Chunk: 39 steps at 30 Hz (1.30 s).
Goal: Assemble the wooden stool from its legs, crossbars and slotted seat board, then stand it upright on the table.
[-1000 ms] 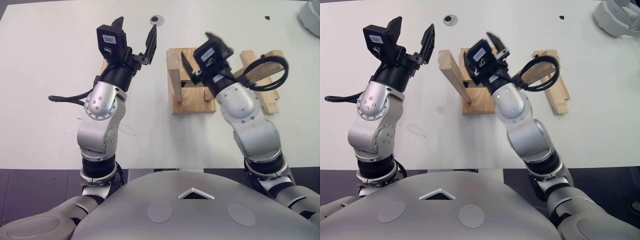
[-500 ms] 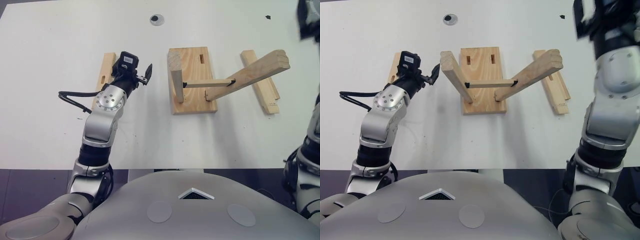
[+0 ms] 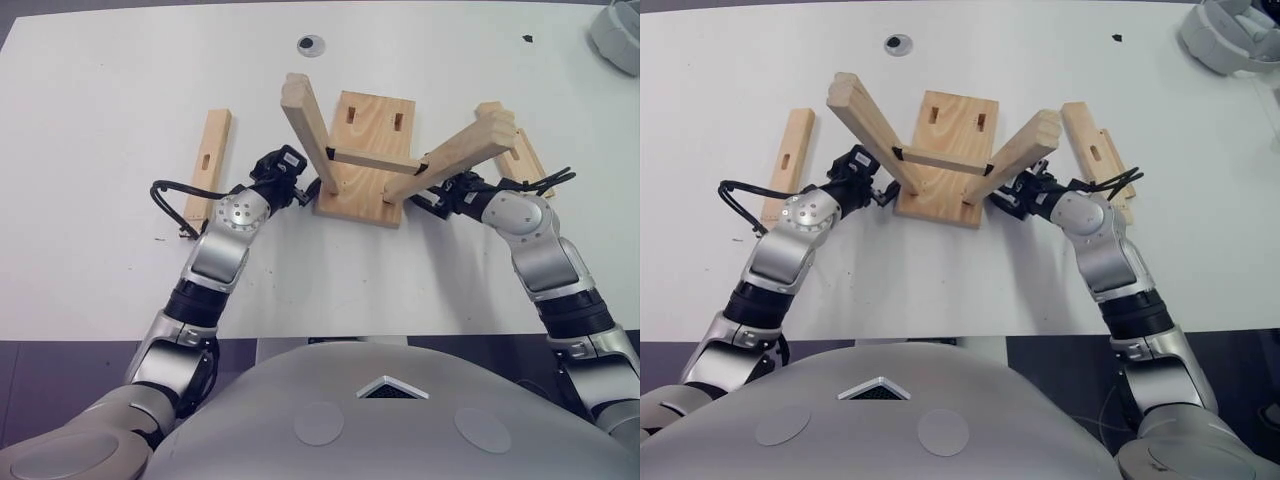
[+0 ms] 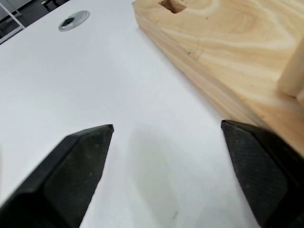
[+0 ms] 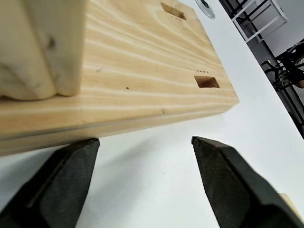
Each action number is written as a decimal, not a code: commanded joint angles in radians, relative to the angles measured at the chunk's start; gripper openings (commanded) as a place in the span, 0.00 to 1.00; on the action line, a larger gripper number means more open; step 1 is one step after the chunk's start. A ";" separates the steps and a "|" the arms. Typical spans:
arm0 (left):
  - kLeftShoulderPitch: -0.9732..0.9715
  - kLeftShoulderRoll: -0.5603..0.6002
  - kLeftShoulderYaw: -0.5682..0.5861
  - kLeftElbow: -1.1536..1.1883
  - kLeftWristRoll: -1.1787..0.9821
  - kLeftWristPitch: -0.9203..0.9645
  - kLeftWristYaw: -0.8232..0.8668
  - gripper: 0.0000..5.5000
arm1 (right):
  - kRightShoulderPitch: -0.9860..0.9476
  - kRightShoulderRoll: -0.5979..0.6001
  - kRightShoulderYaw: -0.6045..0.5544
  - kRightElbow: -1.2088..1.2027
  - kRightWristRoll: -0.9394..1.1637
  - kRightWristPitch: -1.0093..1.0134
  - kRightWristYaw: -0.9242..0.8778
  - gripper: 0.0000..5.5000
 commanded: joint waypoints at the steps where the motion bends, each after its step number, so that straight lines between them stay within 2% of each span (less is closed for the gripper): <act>1: -0.051 -0.067 0.005 0.130 -0.031 -0.135 -0.046 0.76 | 0.051 0.038 0.076 -0.088 0.090 0.019 0.123 0.66; 5: -0.176 -0.105 0.071 0.396 -0.042 -0.398 -0.081 0.76 | 0.039 0.044 0.086 -0.090 0.101 -0.003 0.156 0.66; 8: -0.213 -0.027 0.150 0.510 -0.011 -0.531 -0.047 0.76 | 0.081 0.030 0.026 -0.132 0.136 0.004 0.139 0.66; 11: -0.165 0.033 0.195 0.476 -0.006 -0.571 -0.053 0.76 | 0.170 -0.006 -0.062 -0.201 0.183 0.005 0.122 0.66; 15: 0.012 0.103 0.215 0.199 -0.044 -0.470 -0.135 0.76 | 0.187 -0.035 -0.218 -0.135 0.203 -0.082 0.062 0.66; 18: 0.118 0.222 0.233 -0.020 -0.075 -0.306 -0.254 0.76 | 0.025 -0.023 -0.264 0.125 0.130 -0.158 -0.058 0.66; 23: 0.087 0.413 0.249 -0.180 -0.127 -0.073 -0.455 0.76 | -0.304 0.033 -0.275 0.723 0.065 -0.297 -0.238 0.66; 26: 0.090 0.407 0.194 -0.247 -0.185 0.005 -0.533 0.76 | -0.481 0.076 -0.245 1.066 0.032 -0.413 -0.268 0.66; 30: 0.101 0.380 0.106 -0.278 -0.194 0.051 -0.564 0.76 | -0.604 0.138 -0.225 1.295 0.009 -0.508 -0.253 0.66; 36: 0.094 0.363 0.090 -0.220 -0.159 0.059 -0.502 0.76 | -0.648 0.201 -0.202 1.368 0.007 -0.610 -0.145 0.66; 39: 0.110 0.368 0.086 -0.222 -0.156 0.068 -0.496 0.76 | -0.655 0.210 -0.187 1.371 -0.016 -0.636 -0.155 0.66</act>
